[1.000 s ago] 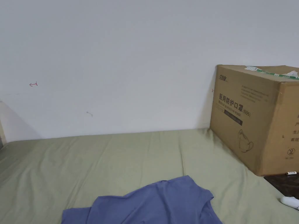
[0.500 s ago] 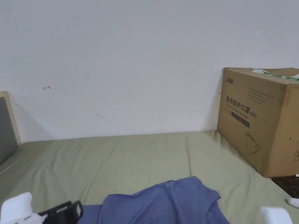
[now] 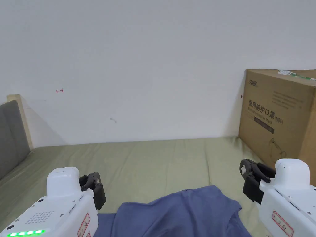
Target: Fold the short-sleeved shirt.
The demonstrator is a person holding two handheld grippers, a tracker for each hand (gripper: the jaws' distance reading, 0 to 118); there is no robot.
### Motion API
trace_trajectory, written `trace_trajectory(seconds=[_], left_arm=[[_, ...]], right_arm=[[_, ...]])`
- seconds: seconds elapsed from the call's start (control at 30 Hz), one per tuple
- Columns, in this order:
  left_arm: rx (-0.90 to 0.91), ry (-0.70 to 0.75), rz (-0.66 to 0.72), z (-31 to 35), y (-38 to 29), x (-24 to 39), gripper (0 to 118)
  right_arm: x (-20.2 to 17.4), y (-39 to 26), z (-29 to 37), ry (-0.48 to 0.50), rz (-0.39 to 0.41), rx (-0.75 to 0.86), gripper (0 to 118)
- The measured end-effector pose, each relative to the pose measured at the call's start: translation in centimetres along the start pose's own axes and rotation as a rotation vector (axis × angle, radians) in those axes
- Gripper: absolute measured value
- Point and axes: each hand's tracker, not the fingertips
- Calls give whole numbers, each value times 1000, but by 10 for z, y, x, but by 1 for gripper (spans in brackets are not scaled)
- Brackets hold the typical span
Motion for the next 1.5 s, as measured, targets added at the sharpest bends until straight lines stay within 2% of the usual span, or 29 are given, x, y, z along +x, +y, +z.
trace_trajectory(seconds=[0.13, 0.2, 0.3, 0.4, 0.43, 0.5, 0.53, 0.67, 0.73, 0.83, 0.87, 0.93, 0.97, 1.0, 1.03, 1.1, 1.13, 1.23, 1.27, 1.3, 1.33, 1.37, 1.4, 1.5], left_arm=[[-57, -17, 26, -24, 10, -24, 0], [-244, -30, 62, -67, 16, -49, 0], [-593, -54, 86, -151, 2, -94, 0], [-737, -11, 60, -228, -36, -127, 0], [-761, -19, 83, -247, -47, -138, 6], [-836, 23, 139, -283, -75, -156, 101], [-870, 34, 157, -300, -90, -164, 118], [-913, 87, 133, -336, -130, -182, 116], [-914, 122, 110, -345, -147, -186, 116], [-955, 89, 93, -368, -180, -183, 114], [-991, 67, 57, -369, -187, -179, 112], [-934, 86, -87, -360, -186, -171, 106], [-901, 72, -77, -355, -178, -168, 86], [-869, 88, -102, -347, -170, -163, 54], [-851, 73, -116, -340, -162, -162, 4], [-836, -25, -61, -324, -146, -161, 0], [-808, -21, -57, -315, -138, -162, 0], [-658, 44, -79, -276, -109, -172, 0], [-630, 45, -34, -267, -102, -176, 0], [-607, 42, -21, -256, -94, -183, 0], [-600, 41, -19, -253, -90, -185, 0], [-612, 37, -26, -250, -87, -188, 0], [-621, 37, -34, -251, -86, -189, 0], [-659, 31, -42, -251, -87, -183, 0]], right_arm=[[5, -3, -7, -16, 23, -36, 0], [9, -8, -15, -62, 30, -86, 0], [20, -18, -27, 1, -4, -111, 0], [23, -31, -43, -18, 49, -146, 0], [26, -36, -49, -8, 54, -164, 0], [32, -50, -62, 0, 46, -210, 0], [34, -57, -68, -4, 39, -238, 0], [48, -86, -94, -14, -13, -345, 0], [53, -97, -103, -20, -22, -368, 0], [57, -109, -115, -34, -12, -414, 0], [59, -112, -119, -34, -8, -428, 0], [63, -115, -127, -21, -14, -450, 0], [64, -115, -132, -12, -14, -457, 0], [66, -114, -139, 6, -14, -462, 0], [69, -113, -147, 32, -19, -467, 0], [77, -109, -171, 104, -62, -487, 0], [82, -106, -186, 118, -85, -496, 0], [104, -97, -246, 79, -144, -530, 0], [114, -97, -271, 53, -166, -568, 1], [124, -100, -298, 14, -192, -618, 22], [133, -105, -324, -10, -203, -684, 64], [144, -115, -352, -13, -209, -809, 99], [151, -127, -375, 3, -189, -903, 98], [162, -152, -420, -76, -184, -982, 98]])
